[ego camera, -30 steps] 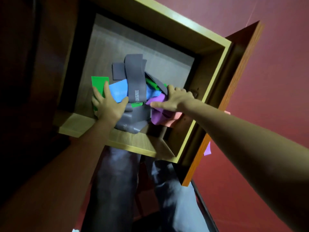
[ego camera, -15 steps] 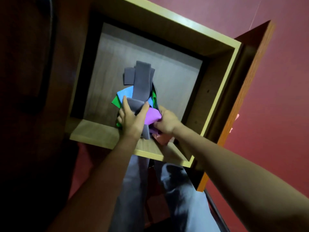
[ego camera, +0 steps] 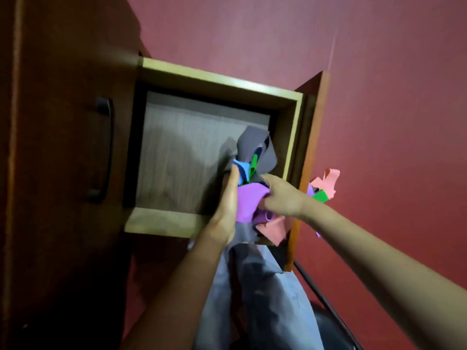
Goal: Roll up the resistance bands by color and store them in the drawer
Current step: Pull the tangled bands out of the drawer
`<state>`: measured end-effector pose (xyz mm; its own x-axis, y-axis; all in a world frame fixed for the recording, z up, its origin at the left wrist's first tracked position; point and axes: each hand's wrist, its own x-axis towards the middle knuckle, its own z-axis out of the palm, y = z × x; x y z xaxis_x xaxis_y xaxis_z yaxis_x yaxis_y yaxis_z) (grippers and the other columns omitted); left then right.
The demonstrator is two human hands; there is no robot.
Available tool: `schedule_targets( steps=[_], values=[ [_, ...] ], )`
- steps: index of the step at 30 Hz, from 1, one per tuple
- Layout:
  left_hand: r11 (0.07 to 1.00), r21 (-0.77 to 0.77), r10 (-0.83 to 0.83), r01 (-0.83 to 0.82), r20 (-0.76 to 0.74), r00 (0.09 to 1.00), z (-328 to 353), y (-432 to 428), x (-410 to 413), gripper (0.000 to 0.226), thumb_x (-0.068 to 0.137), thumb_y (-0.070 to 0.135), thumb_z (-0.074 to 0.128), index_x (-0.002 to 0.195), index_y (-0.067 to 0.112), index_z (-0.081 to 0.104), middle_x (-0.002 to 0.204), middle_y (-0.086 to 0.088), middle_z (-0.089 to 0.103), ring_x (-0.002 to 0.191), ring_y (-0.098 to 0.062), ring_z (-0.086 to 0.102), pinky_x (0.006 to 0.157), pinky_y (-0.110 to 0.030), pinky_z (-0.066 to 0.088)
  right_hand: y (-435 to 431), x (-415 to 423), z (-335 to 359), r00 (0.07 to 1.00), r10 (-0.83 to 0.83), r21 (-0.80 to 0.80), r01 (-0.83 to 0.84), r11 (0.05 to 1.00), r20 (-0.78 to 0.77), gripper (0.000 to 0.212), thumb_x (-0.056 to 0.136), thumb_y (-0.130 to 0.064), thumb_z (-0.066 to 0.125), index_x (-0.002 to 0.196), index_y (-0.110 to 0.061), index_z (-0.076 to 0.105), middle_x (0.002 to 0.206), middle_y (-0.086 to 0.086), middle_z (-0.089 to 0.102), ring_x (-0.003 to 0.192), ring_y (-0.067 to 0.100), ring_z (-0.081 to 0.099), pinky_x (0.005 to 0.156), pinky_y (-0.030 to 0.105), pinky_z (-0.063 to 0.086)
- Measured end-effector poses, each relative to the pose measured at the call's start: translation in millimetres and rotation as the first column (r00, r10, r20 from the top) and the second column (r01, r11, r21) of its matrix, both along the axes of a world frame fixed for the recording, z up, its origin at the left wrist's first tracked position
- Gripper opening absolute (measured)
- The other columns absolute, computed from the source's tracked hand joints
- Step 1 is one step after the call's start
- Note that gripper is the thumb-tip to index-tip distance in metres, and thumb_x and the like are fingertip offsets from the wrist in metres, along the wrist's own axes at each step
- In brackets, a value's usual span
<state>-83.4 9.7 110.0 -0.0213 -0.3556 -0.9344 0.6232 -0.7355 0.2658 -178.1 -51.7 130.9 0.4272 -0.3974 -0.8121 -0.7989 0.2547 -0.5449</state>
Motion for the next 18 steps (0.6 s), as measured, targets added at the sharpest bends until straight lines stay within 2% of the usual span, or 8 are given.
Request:
schedule_targets(
  steps=[2,3,6,7,10,13,16,18],
  values=[
    [0.998,-0.029,-0.056,0.057,0.017,0.998,27.7,-10.1,-13.1,0.056,0.083,0.059,0.041,0.116,0.018,0.059,0.116,-0.010,0.064,0.102,-0.024,0.063,0.096,-0.041,0.048,-5.6,-20.2,34.3,0.997,-0.073,-0.032,0.073,0.997,-0.007,0.035,0.071,0.016,0.050,0.069,-0.019,0.046,0.067,-0.002,0.048,0.060,0.016,0.050,0.044,0.007,0.039],
    [0.994,-0.048,-0.098,0.100,0.050,0.994,41.9,-17.1,-21.4,0.061,0.077,0.062,0.044,0.118,0.020,0.057,0.120,-0.007,0.063,0.108,-0.024,0.060,0.100,-0.043,0.045,-7.9,-32.7,49.7,0.994,-0.106,-0.051,0.106,0.993,-0.013,0.030,0.071,0.015,0.051,0.075,-0.015,0.049,0.070,0.002,0.052,0.061,0.017,0.051,0.047,0.010,0.042],
    [0.978,-0.134,-0.145,0.157,0.098,0.985,81.4,-39.4,-56.8,0.070,0.070,0.061,0.052,0.125,0.018,0.052,0.130,-0.001,0.055,0.120,-0.019,0.052,0.109,-0.041,0.036,-14.4,-77.7,88.1,0.978,-0.209,-0.118,0.205,0.972,-0.020,0.027,0.071,0.012,0.054,0.094,-0.001,0.056,0.089,0.022,0.063,0.075,0.024,0.058,0.067,0.034,0.051],
    [0.971,-0.165,-0.159,0.170,0.080,0.984,91.6,-45.3,-69.8,0.076,0.067,0.061,0.053,0.128,0.017,0.049,0.134,-0.002,0.052,0.124,-0.018,0.048,0.110,-0.040,0.033,-16.4,-91.9,98.7,0.971,-0.238,-0.142,0.232,0.962,-0.025,0.029,0.070,0.012,0.054,0.096,0.000,0.057,0.093,0.024,0.064,0.077,0.023,0.058,0.070,0.038,0.051],
    [0.921,-0.245,-0.306,0.302,0.023,0.952,115.6,-59.7,-114.6,0.087,0.061,0.066,0.049,0.136,0.024,0.037,0.144,0.005,0.039,0.133,-0.015,0.036,0.115,-0.038,0.024,-15.4,-142.8,124.2,0.939,-0.345,-0.197,0.335,0.921,-0.016,0.028,0.072,0.015,0.056,0.091,-0.005,0.059,0.086,0.016,0.064,0.069,0.008,0.053,0.066,0.028,0.048],
    [0.825,-0.268,-0.517,0.498,-0.001,0.856,133.4,-59.5,-161.5,0.096,0.054,0.070,0.045,0.140,0.032,0.026,0.147,0.011,0.030,0.138,-0.012,0.027,0.116,-0.035,0.017,-4.4,-189.7,145.4,0.896,-0.444,-0.158,0.438,0.885,-0.005,0.035,0.073,0.016,0.058,0.082,-0.018,0.059,0.076,0.005,0.061,0.056,-0.002,0.051,0.056,0.013,0.045],
    [0.724,-0.277,-0.644,0.631,0.057,0.763,137.3,-53.8,-194.4,0.084,0.068,0.065,0.050,0.141,0.032,0.025,0.151,0.006,0.025,0.140,-0.013,0.022,0.117,-0.033,0.014,7.2,-226.3,154.5,0.886,-0.461,-0.122,0.452,0.883,-0.054,0.036,0.073,0.018,0.056,0.079,-0.017,0.056,0.074,0.008,0.059,0.054,0.002,0.051,0.053,0.013,0.044],
    [0.709,-0.322,-0.643,0.627,0.068,0.762,136.2,-54.0,-203.0,0.074,0.061,0.062,0.052,0.129,0.040,0.036,0.144,0.004,0.037,0.135,-0.017,0.033,0.115,-0.038,0.022,7.3,-240.9,161.7,0.879,-0.471,-0.095,0.465,0.880,-0.066,0.031,0.071,0.015,0.060,0.078,-0.014,0.056,0.073,0.007,0.058,0.053,0.002,0.050,0.052,0.016,0.044]
  ],
)
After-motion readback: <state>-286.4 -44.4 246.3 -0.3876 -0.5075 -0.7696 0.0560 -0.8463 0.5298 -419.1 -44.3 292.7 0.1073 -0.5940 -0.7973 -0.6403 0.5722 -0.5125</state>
